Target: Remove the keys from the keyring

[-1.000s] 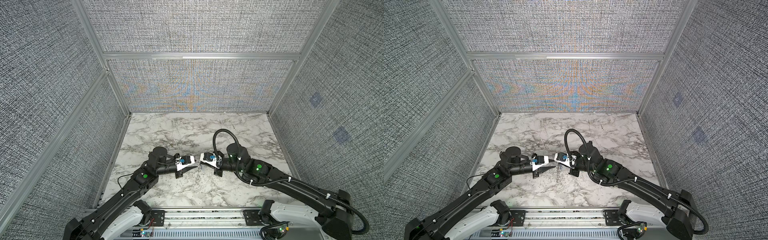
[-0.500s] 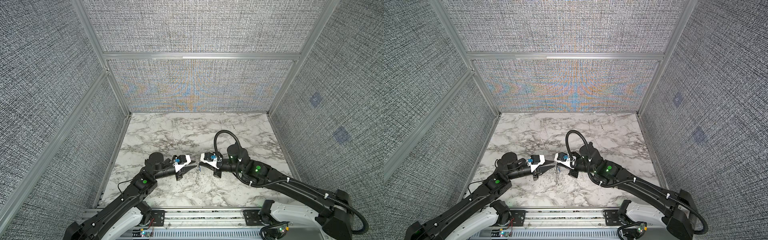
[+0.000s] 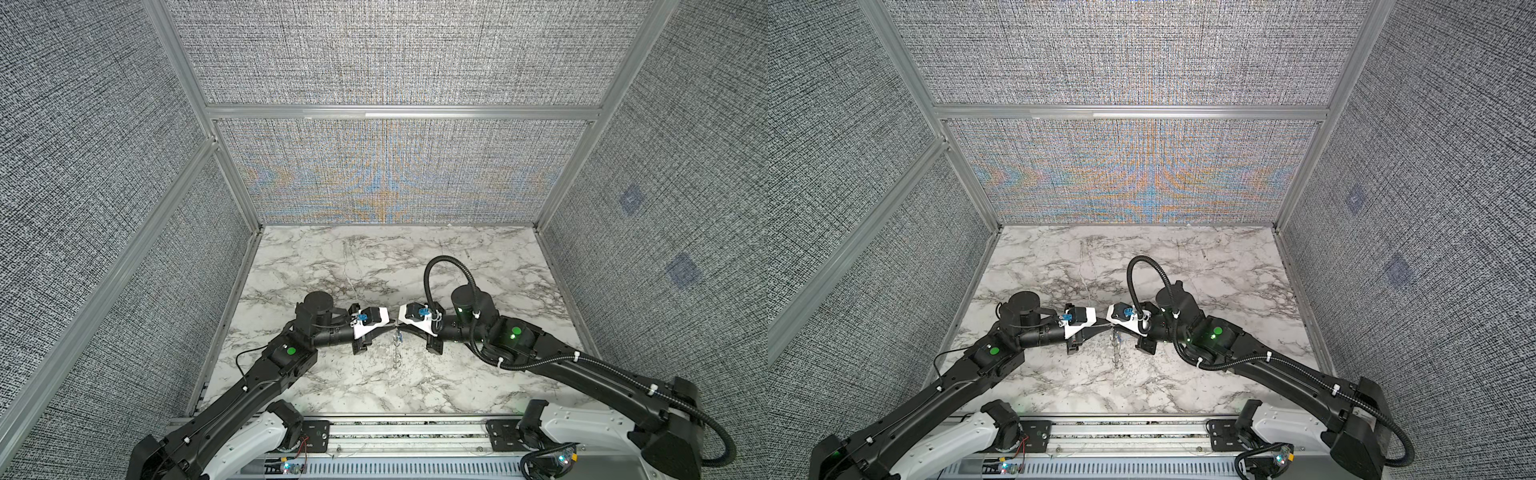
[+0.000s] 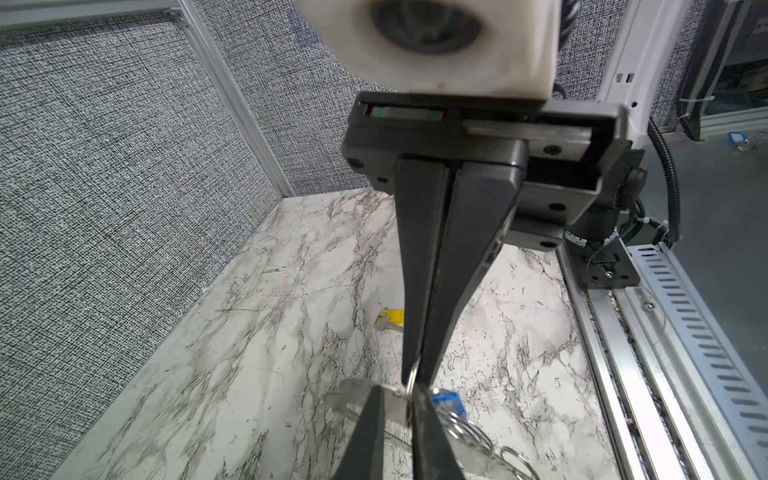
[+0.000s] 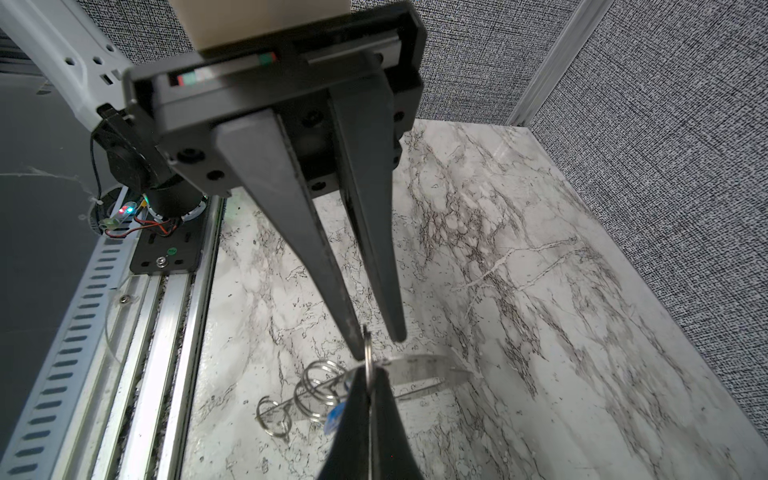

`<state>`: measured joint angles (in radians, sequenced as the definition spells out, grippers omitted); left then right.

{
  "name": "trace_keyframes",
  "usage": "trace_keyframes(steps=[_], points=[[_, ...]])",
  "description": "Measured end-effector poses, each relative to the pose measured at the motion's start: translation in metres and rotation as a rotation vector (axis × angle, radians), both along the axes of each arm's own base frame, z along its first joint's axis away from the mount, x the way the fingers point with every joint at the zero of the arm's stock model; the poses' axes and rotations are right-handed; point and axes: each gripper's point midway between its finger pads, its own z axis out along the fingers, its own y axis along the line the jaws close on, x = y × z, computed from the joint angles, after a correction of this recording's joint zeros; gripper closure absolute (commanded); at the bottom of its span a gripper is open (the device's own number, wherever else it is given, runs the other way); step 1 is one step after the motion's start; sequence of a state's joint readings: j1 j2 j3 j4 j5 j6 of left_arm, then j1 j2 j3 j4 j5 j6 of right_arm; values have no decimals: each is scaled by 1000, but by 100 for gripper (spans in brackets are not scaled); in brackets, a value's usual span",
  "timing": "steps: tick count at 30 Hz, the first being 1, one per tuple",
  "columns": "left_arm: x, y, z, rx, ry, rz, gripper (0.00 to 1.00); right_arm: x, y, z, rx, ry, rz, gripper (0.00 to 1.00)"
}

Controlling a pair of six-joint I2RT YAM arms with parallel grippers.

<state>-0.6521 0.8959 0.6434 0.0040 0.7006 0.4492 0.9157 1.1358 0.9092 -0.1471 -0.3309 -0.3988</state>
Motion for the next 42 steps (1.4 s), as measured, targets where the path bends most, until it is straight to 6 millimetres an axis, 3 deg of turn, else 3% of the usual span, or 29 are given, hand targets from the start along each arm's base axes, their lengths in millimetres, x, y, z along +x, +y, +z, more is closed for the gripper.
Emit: trace_keyframes(steps=[7, 13, 16, 22, 25, 27, 36, 42], points=[[-2, -2, 1, 23, -11, -30, 95, 1, -1, 2, -23, -7, 2, 100], [-4, -3, 0, 23, -11, -46, 86, 0, -3, 4, -33, -9, 7, 100], [-4, -3, -3, 39, -7, -52, 87, 0, -1, 11, -25, -18, 14, 100], [-3, -3, -5, 71, 2, -60, 91, 0, -2, 6, -43, -10, 21, 100], [-3, -3, -6, 77, -6, -63, 80, -1, -1, 5, -46, -6, 24, 100], [-4, -3, -4, 73, -12, -63, 79, -1, -1, 4, -47, -4, 27, 100], [-3, -1, 6, 61, -49, -48, 85, -1, 0, 0, -64, 6, 30, 100], [-1, -5, 0, 77, -28, -65, 85, -1, 0, 0, -68, 9, 29, 100]])
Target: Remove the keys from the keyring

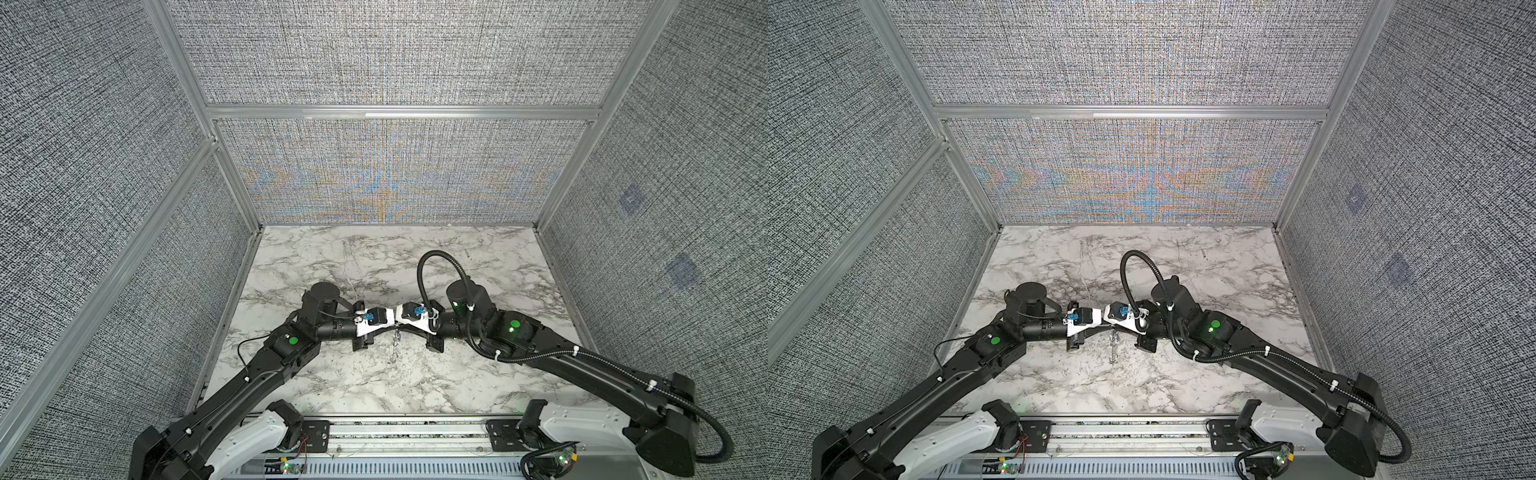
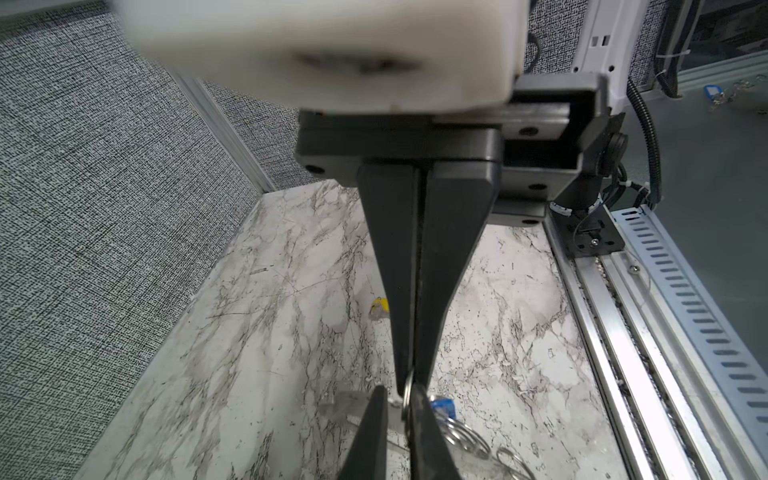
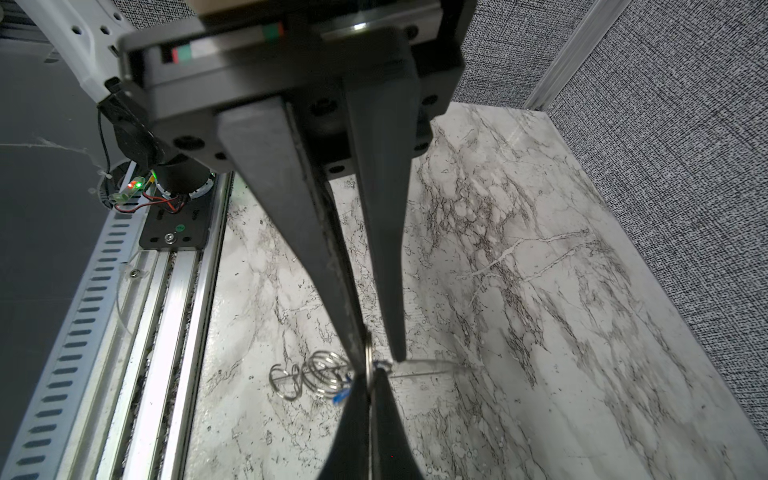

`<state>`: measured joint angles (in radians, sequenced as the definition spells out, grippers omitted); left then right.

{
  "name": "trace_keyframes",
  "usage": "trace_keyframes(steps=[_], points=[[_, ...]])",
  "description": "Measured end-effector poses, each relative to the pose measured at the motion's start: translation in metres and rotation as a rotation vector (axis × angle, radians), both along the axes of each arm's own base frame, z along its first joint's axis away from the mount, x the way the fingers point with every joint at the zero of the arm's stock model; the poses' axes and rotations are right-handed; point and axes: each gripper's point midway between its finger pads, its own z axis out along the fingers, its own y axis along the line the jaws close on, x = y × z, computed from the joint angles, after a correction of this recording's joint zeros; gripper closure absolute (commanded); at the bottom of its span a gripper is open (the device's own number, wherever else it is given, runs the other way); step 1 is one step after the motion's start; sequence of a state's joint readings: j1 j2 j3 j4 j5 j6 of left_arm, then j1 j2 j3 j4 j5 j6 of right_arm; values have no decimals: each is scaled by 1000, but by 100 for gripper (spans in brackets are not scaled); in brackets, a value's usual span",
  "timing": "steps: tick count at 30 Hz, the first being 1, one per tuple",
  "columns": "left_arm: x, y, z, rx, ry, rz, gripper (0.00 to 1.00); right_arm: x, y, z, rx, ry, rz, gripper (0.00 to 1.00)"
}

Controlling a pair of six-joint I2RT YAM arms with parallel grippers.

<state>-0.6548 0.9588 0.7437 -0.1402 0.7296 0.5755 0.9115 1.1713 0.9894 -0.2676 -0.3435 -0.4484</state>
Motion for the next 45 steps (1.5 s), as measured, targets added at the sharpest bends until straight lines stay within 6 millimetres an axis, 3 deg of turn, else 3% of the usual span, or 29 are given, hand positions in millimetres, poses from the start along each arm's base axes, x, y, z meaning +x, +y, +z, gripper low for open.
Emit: trace_keyframes(steps=[10, 13, 17, 22, 27, 34, 45], points=[[-3, -1, -2, 11, 8, -16, 100, -1, -1, -1, -10, 0, 2, 99], [-3, -1, -1, -1, 16, -16, 100, 1, -3, 2, -5, -11, -13, 73], [-5, -3, -8, -26, 63, -12, 100, 1, -9, 10, 22, -48, -32, 69], [-5, -6, -4, -86, 106, -10, 100, 1, -21, 17, 50, -89, -69, 69], [-5, -9, 10, -155, 110, -16, 100, 1, -29, 8, 31, -90, -90, 76], [-5, -11, 19, -223, 132, -22, 100, 2, -27, 10, 43, -97, -89, 81], [-7, -13, 29, -285, 152, -46, 100, -3, -23, 25, 101, -101, -56, 80]])
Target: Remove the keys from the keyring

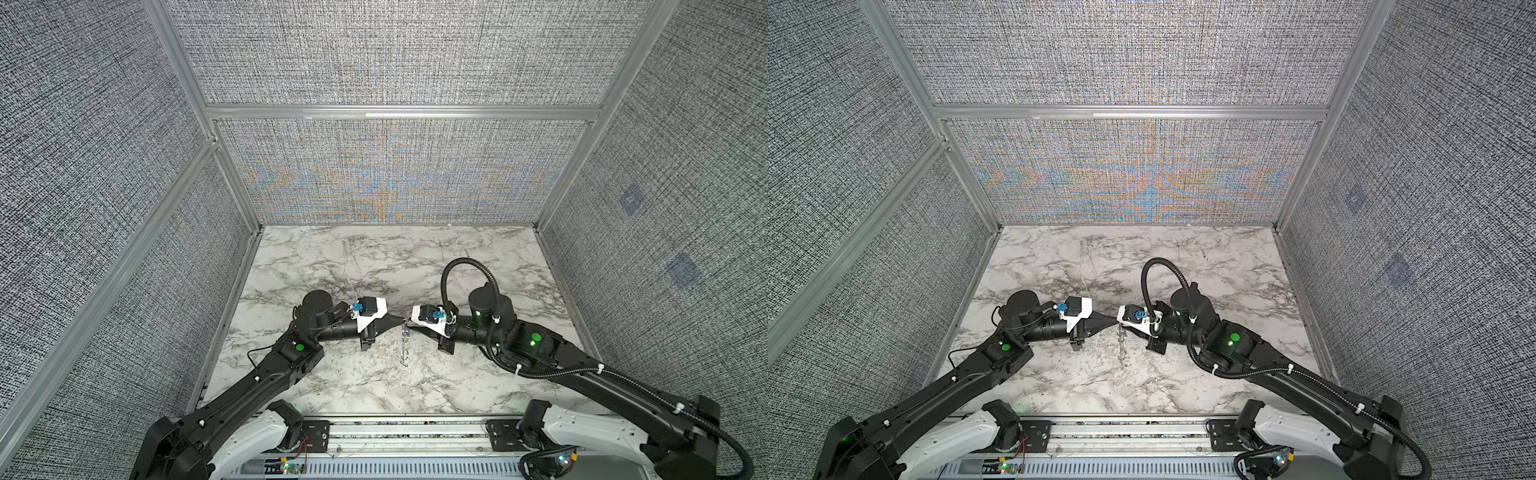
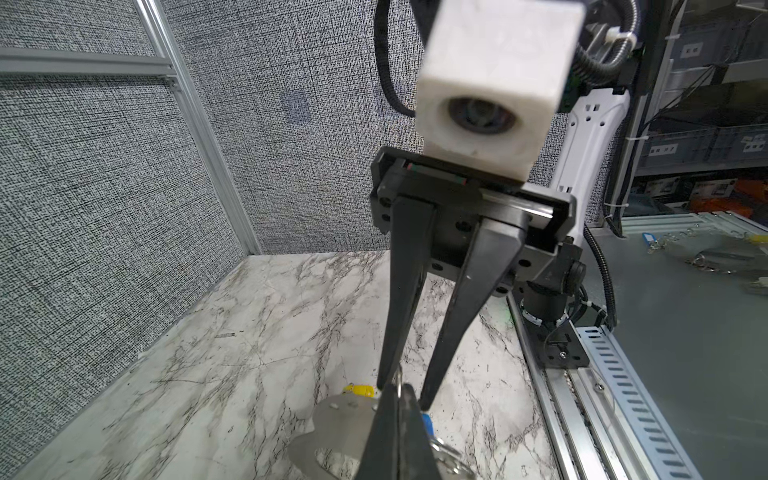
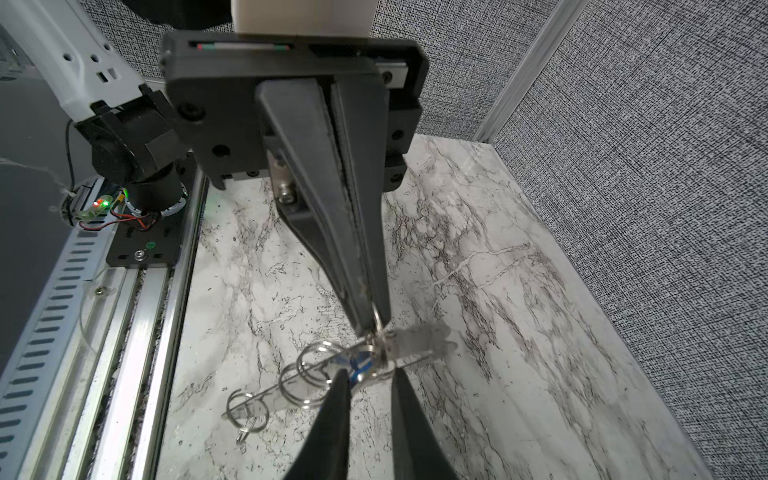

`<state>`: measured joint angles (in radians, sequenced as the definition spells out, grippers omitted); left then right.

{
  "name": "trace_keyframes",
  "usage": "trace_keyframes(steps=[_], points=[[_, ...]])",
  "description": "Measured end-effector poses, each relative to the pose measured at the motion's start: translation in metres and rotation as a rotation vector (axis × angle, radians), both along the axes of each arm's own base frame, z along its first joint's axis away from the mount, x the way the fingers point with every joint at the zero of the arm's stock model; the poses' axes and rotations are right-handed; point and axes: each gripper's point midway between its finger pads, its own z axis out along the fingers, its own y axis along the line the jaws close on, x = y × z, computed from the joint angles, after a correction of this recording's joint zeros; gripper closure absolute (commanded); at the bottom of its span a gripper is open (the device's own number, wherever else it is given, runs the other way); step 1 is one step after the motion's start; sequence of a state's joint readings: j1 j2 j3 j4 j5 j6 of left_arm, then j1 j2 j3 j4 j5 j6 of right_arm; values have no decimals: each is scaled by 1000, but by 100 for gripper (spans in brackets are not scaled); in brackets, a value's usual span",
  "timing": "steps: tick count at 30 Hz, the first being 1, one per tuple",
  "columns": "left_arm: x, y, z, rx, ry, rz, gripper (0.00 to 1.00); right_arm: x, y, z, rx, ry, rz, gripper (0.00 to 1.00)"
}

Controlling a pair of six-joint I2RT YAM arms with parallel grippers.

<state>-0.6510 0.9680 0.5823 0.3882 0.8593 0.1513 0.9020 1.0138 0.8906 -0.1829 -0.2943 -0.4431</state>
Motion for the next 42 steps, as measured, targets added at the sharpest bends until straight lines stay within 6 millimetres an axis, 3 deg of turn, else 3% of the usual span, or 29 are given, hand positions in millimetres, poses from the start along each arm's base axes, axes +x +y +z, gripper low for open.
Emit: trace_keyframes(steps=[17, 24, 29, 31, 34, 38, 42], points=[[-4, 1, 3, -16, 8, -24, 100, -4, 3, 11, 45, -1, 22, 87], [-5, 1, 1, -8, 0, -27, 100, -4, 5, 9, 47, 16, 24, 98], [-5, 1, 0, 3, -6, -27, 100, -4, 5, 9, 48, 23, 22, 100], [-4, 2, 0, 11, -13, -22, 81, -4, 5, 8, 45, 27, 21, 100], [2, 3, 6, 37, -36, 17, 72, -2, 6, 5, 23, 39, 15, 100], [12, 7, 14, 108, -130, 77, 70, 1, 7, 5, -13, 62, 7, 100], [19, 11, 8, 214, -180, 106, 71, 2, 8, -3, -56, 96, 3, 100]])
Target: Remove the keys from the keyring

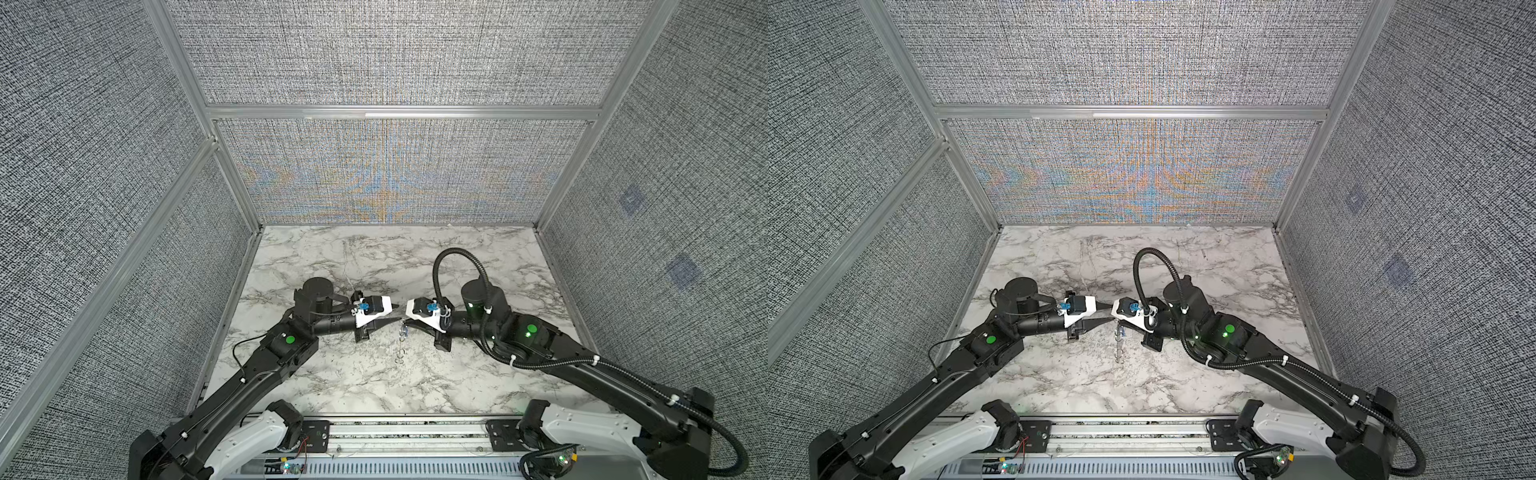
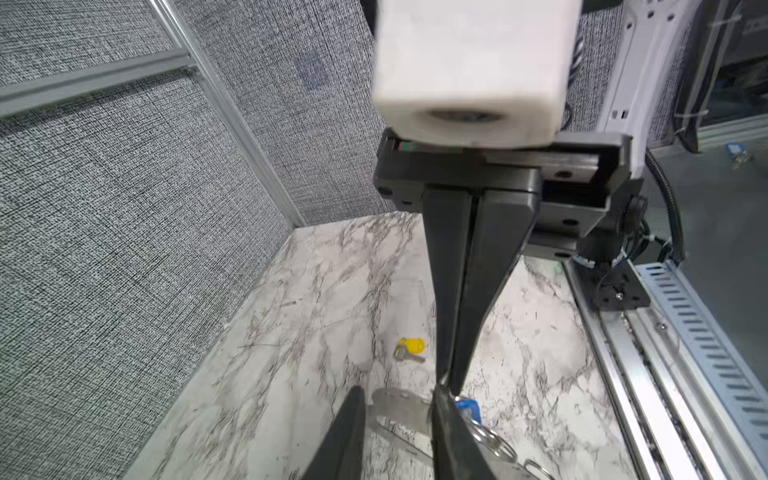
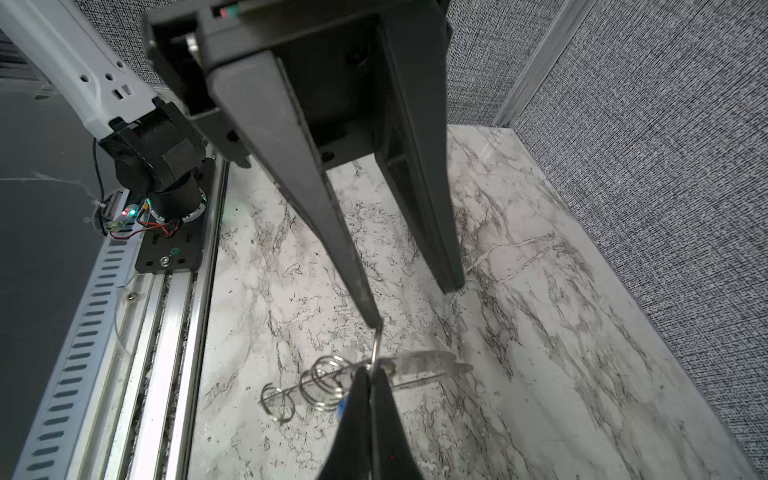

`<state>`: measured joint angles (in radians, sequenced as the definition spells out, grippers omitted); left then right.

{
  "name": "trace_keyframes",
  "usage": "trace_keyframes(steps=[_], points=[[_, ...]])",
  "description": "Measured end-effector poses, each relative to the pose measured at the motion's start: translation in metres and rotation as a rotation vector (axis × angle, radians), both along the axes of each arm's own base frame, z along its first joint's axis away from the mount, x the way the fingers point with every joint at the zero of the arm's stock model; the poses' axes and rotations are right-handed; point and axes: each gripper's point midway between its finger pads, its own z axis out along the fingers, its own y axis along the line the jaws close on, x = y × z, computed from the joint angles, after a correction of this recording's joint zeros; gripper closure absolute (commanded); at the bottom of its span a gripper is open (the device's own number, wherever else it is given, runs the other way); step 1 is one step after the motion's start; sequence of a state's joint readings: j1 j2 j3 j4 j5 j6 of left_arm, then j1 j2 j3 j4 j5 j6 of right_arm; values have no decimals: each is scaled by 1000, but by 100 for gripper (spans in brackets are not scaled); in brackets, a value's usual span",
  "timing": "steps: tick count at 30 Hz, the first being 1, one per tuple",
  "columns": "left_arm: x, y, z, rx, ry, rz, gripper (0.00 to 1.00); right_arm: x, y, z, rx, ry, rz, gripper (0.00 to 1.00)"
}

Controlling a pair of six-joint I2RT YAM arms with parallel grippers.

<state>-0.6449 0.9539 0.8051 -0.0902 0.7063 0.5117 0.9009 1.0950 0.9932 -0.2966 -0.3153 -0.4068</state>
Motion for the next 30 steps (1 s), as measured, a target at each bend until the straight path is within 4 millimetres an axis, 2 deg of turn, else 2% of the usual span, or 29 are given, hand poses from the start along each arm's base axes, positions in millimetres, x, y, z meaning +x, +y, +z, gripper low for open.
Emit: trace_keyframes(steps=[5, 13, 18, 23, 30], points=[[-3, 2, -9, 78, -18, -15, 72, 1, 1, -8, -46, 35, -2, 100], [-10, 0, -12, 123, -50, -50, 74, 2, 1, -11, -77, 59, -2, 100], [-14, -3, -18, 151, -51, -71, 79, 2, 2, -11, -86, 68, -1, 100], [-15, -7, -21, 169, -58, -80, 80, 3, 4, -9, -85, 66, -1, 100], [-11, -9, -24, 194, -82, -70, 89, 4, 4, -8, -88, 69, -3, 100]])
